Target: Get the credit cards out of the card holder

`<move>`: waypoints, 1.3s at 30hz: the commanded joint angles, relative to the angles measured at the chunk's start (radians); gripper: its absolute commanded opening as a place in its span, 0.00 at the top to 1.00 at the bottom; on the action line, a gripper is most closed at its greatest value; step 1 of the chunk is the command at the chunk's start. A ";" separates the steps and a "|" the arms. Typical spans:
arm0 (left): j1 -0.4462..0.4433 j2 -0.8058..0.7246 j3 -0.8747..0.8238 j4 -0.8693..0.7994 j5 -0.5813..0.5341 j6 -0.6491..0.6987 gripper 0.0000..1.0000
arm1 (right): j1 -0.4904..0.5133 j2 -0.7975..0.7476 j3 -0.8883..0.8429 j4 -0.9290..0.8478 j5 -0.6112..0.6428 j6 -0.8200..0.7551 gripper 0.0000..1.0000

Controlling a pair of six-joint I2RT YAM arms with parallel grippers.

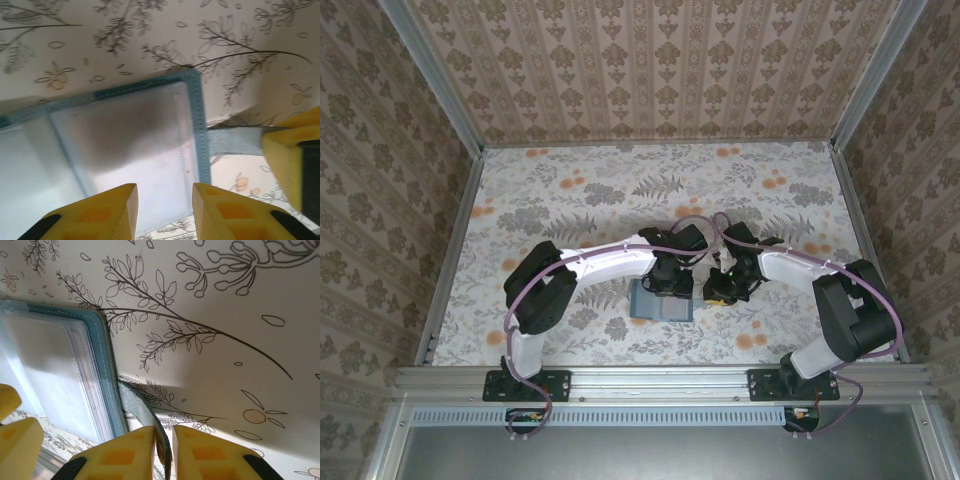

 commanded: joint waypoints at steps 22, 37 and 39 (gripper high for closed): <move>0.006 0.030 -0.040 -0.084 -0.054 -0.005 0.63 | 0.005 0.012 0.013 -0.036 -0.005 -0.013 0.81; -0.039 0.109 0.161 -0.357 -0.227 0.049 0.60 | 0.006 0.024 0.024 -0.044 -0.009 -0.022 0.81; -0.040 0.113 0.165 -0.364 -0.228 0.051 0.60 | 0.007 0.024 0.026 -0.045 -0.010 -0.024 0.81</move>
